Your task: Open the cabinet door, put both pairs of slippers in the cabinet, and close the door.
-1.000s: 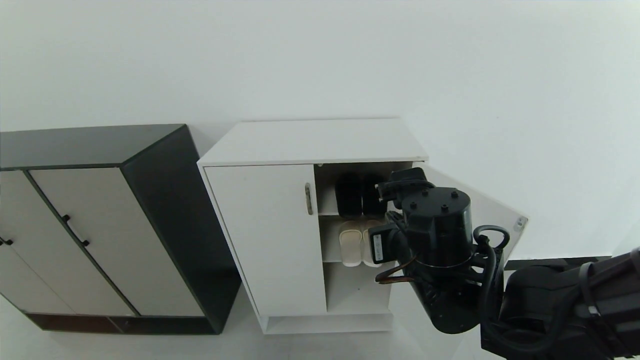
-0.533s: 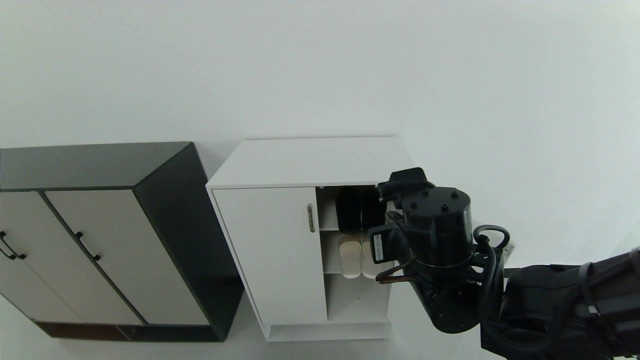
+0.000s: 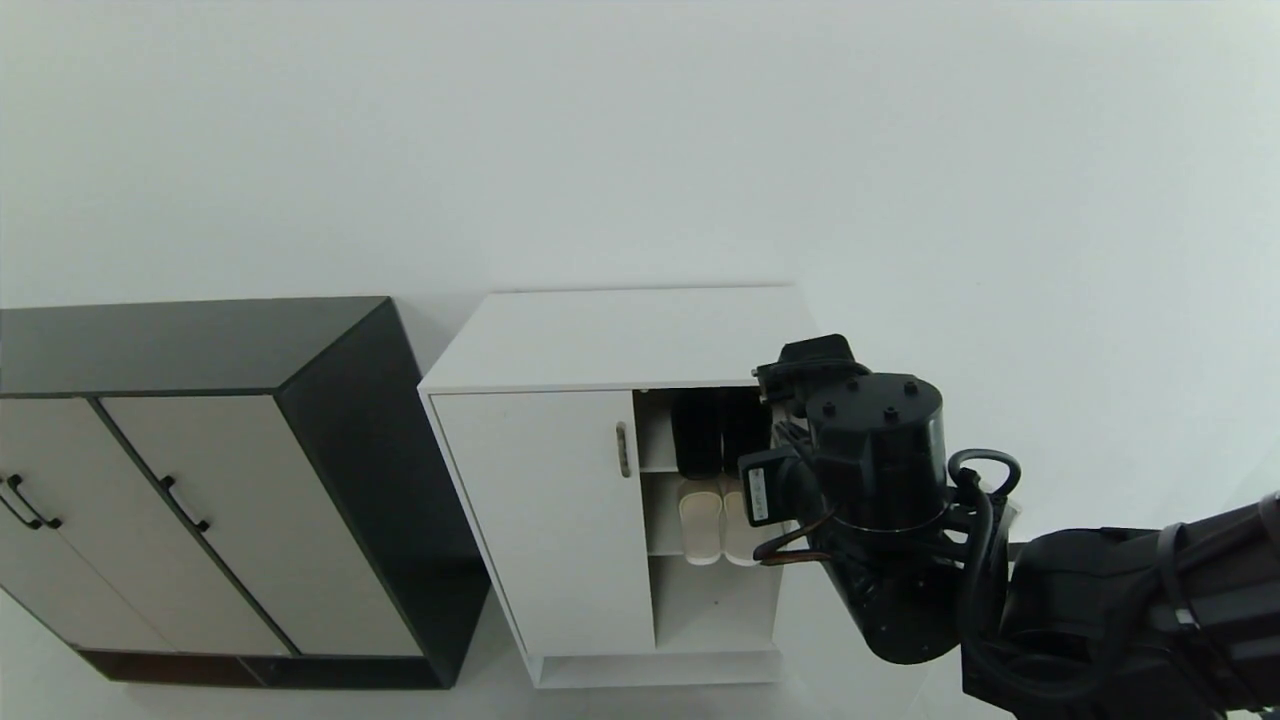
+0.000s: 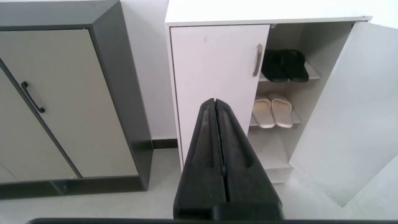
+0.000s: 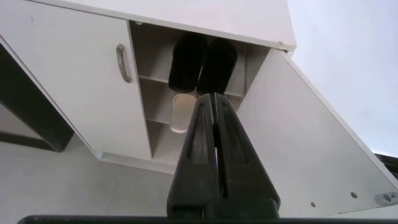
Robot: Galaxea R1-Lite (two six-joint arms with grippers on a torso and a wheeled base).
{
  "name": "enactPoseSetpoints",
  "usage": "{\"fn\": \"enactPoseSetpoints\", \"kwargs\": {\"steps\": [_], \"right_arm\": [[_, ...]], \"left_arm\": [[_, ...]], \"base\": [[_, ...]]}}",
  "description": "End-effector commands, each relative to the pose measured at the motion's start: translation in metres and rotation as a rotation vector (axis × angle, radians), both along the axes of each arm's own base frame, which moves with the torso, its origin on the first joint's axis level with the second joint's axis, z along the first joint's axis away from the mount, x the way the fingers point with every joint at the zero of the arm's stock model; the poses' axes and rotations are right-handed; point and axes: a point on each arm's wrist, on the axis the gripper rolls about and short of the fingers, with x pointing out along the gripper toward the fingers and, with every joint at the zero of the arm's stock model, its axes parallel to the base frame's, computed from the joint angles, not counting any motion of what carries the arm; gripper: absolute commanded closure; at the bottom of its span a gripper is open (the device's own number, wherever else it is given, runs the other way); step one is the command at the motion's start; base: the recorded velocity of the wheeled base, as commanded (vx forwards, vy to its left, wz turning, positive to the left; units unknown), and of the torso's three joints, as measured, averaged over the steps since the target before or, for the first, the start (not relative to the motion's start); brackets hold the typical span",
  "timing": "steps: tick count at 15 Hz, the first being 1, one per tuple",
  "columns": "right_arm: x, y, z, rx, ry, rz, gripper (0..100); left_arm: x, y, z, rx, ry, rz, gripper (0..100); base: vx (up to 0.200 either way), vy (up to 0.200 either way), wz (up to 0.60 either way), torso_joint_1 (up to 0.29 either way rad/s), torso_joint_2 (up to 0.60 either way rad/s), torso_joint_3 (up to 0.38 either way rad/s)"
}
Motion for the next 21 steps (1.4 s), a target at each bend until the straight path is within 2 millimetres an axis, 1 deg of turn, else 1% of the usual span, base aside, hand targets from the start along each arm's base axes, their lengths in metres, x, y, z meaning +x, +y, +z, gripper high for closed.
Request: {"fn": "enactPoseSetpoints", "kwargs": {"steps": [1,6,7,9,11,12,13,16,19,21], "right_arm": [[-0.001,0.0,-0.003,-0.007,0.008,0.011,100],[-0.001,0.0,-0.003,-0.007,0.008,0.011,100],[0.0,0.001,-0.006,-0.014,0.012,0.011,100],[0.009,-0.003,-0.009,-0.021,0.018,-0.017,100],[0.022,-0.01,-0.008,-0.013,0.013,-0.049,100],[0.028,-0.014,-0.005,0.004,0.01,-0.034,100],[0.041,-0.021,0.002,0.032,0.003,-0.016,100],[0.067,-0.035,0.02,0.057,0.004,-0.071,100],[0.08,-0.037,0.038,0.127,0.086,-0.044,100],[0.09,-0.038,0.045,0.169,0.139,-0.027,100]], "left_arm": [[0.0,0.0,0.0,0.0,0.001,0.0,100],[0.0,0.0,0.0,0.0,0.001,-0.001,100],[0.0,0.0,0.0,0.0,0.001,-0.001,100],[0.0,0.0,0.0,0.0,0.001,0.0,100],[0.0,0.0,0.0,0.0,0.001,0.0,100],[0.0,0.0,0.0,0.0,0.001,0.0,100],[0.0,0.0,0.0,0.0,0.001,0.0,100],[0.0,0.0,0.0,0.0,0.001,0.0,100],[0.0,0.0,0.0,0.0,0.001,0.0,100],[0.0,0.0,0.0,0.001,0.001,0.0,100]], "base": [[0.0,0.0,0.0,0.0,0.0,0.0],[0.0,0.0,-0.6,0.003,0.0,0.003],[0.0,0.0,-0.6,0.012,0.0,-0.002],[0.0,0.0,-0.6,0.005,0.0,0.005],[0.0,0.0,0.0,0.0,0.0,0.0],[0.0,0.0,0.0,0.0,0.0,0.0],[0.0,0.0,0.0,0.0,0.0,0.0],[0.0,0.0,0.0,0.0,0.0,0.0],[-0.2,0.0,0.0,0.01,0.0,-0.002],[-0.2,0.0,0.0,-0.002,0.01,0.0]]}}
